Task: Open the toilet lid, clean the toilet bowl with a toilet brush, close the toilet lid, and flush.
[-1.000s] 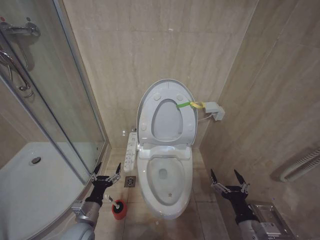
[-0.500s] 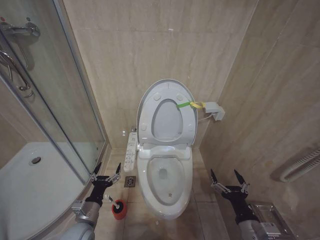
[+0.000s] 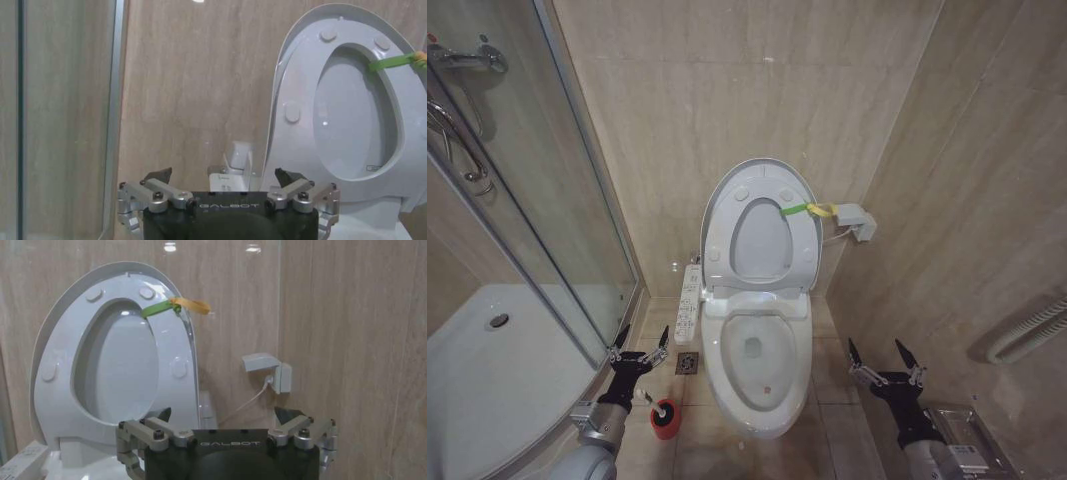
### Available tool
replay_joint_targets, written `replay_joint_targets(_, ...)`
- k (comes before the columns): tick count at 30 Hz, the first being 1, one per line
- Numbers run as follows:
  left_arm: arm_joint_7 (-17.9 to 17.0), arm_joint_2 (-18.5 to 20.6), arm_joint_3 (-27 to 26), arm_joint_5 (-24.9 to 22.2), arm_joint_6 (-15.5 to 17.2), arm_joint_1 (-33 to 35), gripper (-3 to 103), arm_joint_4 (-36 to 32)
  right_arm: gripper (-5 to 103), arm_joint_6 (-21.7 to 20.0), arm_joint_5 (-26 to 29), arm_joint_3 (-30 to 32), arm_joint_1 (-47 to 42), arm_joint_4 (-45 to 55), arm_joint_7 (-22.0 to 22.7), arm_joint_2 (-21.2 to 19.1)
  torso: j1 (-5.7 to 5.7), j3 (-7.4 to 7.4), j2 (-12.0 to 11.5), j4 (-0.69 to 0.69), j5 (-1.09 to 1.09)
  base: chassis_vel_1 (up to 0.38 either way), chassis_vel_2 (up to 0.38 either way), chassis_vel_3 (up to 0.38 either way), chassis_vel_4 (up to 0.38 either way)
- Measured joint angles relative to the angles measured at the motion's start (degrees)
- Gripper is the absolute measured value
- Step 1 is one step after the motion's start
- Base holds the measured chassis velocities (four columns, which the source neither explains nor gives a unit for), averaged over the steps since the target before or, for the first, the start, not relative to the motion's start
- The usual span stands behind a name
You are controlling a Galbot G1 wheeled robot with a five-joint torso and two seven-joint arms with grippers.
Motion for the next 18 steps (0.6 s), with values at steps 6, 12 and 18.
replay_joint_targets(6,0.0,0.0,0.0,0.0,0.0,0.0,100,0.0,100,0.0,0.0,0.0,0.0,0.0,0.0,0.0,0.0,0.0,0.0,0.0,0.0,0.0,0.0,0.0,0.0)
replay_joint_targets(12,0.0,0.0,0.0,0.0,0.0,0.0,100,0.0,100,0.0,0.0,0.0,0.0,0.0,0.0,0.0,0.0,0.0,0.0,0.0,0.0,0.0,0.0,0.0,0.0)
replay_joint_targets(18,0.0,0.0,0.0,0.0,0.0,0.0,100,0.0,100,0.0,0.0,0.0,0.0,0.0,0.0,0.0,0.0,0.0,0.0,0.0,0.0,0.0,0.0,0.0,0.0)
